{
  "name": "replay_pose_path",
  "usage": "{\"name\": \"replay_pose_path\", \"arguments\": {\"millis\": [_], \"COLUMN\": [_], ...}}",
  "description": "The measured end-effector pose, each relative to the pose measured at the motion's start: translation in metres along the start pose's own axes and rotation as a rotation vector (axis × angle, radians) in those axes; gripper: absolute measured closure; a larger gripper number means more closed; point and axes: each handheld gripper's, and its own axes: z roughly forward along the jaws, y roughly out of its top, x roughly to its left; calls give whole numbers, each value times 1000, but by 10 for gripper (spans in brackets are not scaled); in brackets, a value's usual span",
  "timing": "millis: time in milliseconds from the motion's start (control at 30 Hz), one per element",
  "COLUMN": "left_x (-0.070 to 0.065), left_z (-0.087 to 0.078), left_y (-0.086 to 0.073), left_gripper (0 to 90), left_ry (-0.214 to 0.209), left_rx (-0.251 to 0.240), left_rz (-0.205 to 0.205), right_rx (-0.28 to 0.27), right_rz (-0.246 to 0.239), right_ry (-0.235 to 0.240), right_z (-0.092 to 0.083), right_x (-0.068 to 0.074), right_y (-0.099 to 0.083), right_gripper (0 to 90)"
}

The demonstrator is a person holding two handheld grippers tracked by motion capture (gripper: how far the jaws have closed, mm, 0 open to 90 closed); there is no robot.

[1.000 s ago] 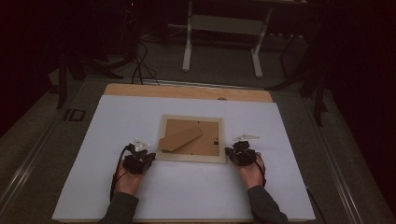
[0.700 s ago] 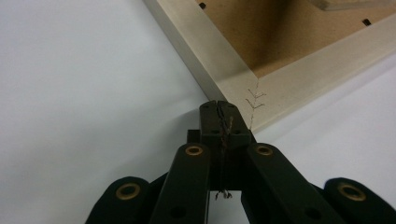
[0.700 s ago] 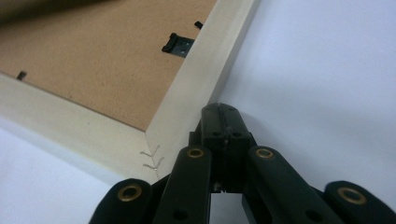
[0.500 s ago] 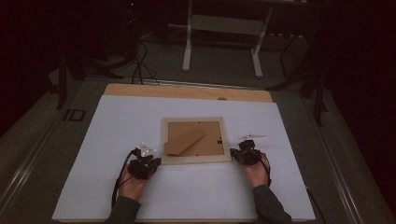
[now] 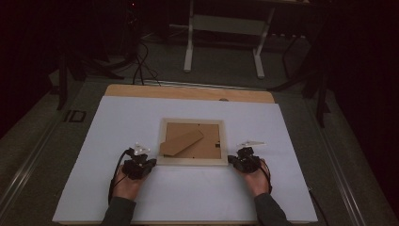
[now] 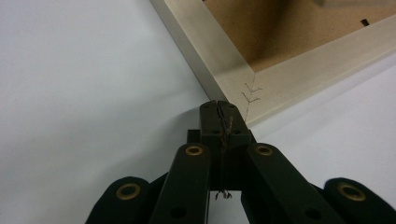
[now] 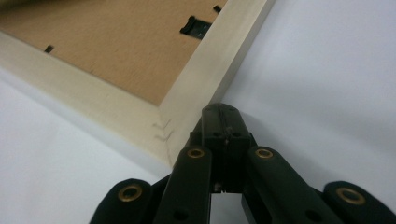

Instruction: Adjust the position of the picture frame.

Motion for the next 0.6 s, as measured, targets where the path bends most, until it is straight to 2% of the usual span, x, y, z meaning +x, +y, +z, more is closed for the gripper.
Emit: {"name": "replay_pose_path", "arguments": {"millis": [233, 333, 600], "left_x": [-3, -4, -3], "left_z": [-1, -1, -1], "left_y": [0, 0, -1], "left_gripper": [900, 900, 900], "left_ry": [20, 16, 14], "left_rx": [3, 4, 2], "left_rz": [25, 30, 29], "right_rx": [-18, -23, -28], "right_rz": [37, 48, 38], "right_ry": [30, 40, 37], "right_z": [-2, -2, -4], "right_x": [-2, -4, -2], "right_y": [-6, -7, -9], "right_gripper": [900, 900, 900]}}
